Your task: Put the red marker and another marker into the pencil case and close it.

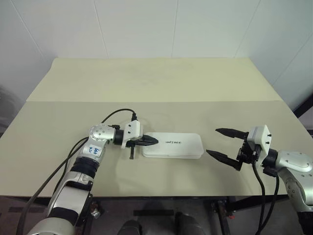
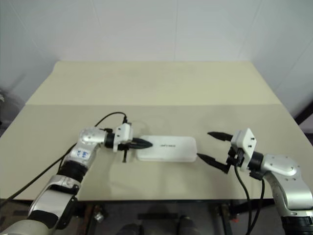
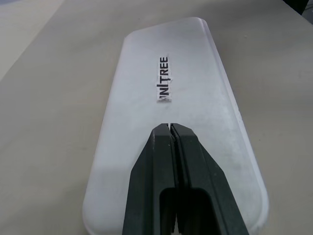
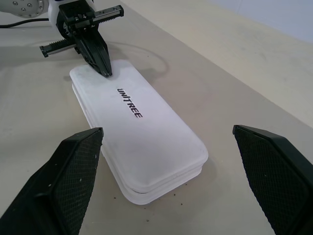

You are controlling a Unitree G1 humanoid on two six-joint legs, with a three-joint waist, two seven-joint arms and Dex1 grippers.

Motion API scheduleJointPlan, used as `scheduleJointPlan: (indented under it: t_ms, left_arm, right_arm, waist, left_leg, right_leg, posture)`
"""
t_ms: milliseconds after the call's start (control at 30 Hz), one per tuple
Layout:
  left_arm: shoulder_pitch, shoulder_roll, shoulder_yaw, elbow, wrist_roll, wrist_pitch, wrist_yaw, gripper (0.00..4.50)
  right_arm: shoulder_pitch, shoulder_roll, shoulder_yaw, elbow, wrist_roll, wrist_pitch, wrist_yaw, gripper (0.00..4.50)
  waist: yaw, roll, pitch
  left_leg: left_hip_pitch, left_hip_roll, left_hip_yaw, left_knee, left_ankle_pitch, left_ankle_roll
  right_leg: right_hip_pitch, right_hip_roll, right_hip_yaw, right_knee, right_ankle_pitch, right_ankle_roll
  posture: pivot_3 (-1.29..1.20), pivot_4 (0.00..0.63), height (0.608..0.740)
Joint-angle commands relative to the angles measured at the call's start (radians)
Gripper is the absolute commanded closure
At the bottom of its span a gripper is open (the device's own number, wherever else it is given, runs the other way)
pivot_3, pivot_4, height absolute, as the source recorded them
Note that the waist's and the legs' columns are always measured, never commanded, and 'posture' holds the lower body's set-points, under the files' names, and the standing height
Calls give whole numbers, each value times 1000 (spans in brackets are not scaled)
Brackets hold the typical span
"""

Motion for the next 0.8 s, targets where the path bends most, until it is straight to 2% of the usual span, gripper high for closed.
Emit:
scheduleJointPlan:
  t_ms: [33, 300, 467, 800]
  left_arm:
    - [-14, 9, -29, 12, 48, 38, 20, 4461]
    - [-39, 3, -78, -29, 78, 170, 18, 4461]
    - [-24, 6, -106, -112, 78, 259, -1, 4461]
    - [-3, -22, -123, -171, 72, 332, 21, 4461]
  right_arm:
    - [20, 12, -43, -58, 23, -4, -28, 0]
    - [56, 30, -44, -88, 26, -7, -65, 0]
    - [54, 36, -40, -84, 26, -10, -70, 0]
    - [9, 44, -20, -43, 14, -19, -59, 0]
  waist:
    - [0, 0, 0]
    - [-2, 0, 0]
    - [-3, 0, 0]
    - [-2, 0, 0]
  left_leg:
    - [0, 0, 0, 0, 0, 0]
    - [3, 0, 0, 3, 0, 1]
    - [14, 0, -1, 0, 0, 1]
    - [14, 0, -1, -3, 0, 1]
  right_leg:
    - [0, 0, 0, 0, 0, 0]
    - [6, 0, 0, 0, 0, 0]
    - [17, 0, 0, -5, -1, 0]
    - [16, 0, 0, -6, -2, 0]
  posture:
    - [0, 150, 740]
    - [0, 150, 740]
    - [0, 150, 740]
    - [0, 150, 740]
